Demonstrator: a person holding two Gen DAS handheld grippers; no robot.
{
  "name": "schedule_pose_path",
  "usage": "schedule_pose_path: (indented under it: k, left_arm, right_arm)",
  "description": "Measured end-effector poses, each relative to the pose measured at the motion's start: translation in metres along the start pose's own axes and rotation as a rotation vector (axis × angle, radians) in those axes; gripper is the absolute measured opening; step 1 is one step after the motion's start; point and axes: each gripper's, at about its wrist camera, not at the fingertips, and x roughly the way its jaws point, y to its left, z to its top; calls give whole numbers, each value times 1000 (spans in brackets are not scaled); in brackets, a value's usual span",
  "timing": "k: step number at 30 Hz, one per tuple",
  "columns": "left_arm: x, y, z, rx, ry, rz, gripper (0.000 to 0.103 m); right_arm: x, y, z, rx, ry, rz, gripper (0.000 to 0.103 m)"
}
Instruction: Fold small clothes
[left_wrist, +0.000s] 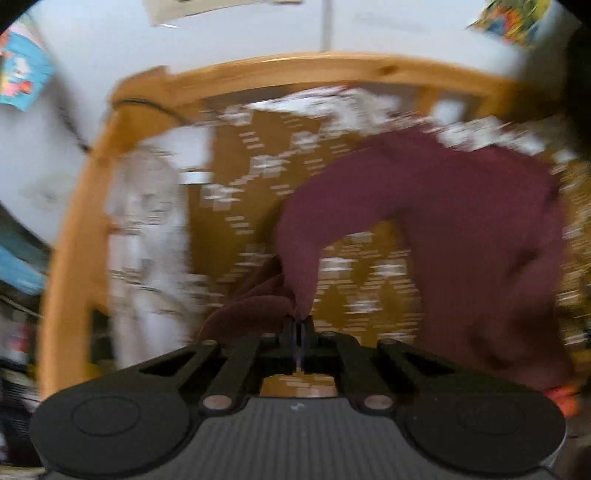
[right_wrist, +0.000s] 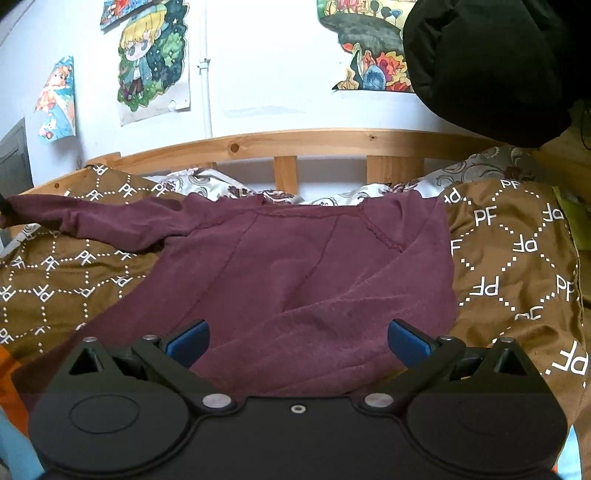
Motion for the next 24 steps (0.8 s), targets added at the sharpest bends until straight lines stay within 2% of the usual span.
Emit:
schedule_pose_path:
  k: [2, 6, 13, 17, 20, 24]
  left_arm:
    - [-11, -13, 5, -27, -4, -93, 0]
    - [-24, -59, 17, 3, -6, -177, 0]
    - [-23, -150, 42, 149, 6, -186, 0]
    - [-7, -196, 46, 185, 32, -241, 0]
    - [12, -220, 36, 191, 65, -284, 0]
    - [47, -228, 7, 161, 94, -318, 1]
  right_arm:
    - [-3, 0, 1, 3, -9, 8, 102]
    - [-10, -2, 2, 19, -24, 20, 102]
    - [-20, -21, 2, 135, -28, 35, 102]
    - [-26, -33, 2, 199, -34, 37, 102]
    - [-29, -45, 0, 262, -25, 25, 102]
    - [-27, -58, -3, 332, 4, -8, 102]
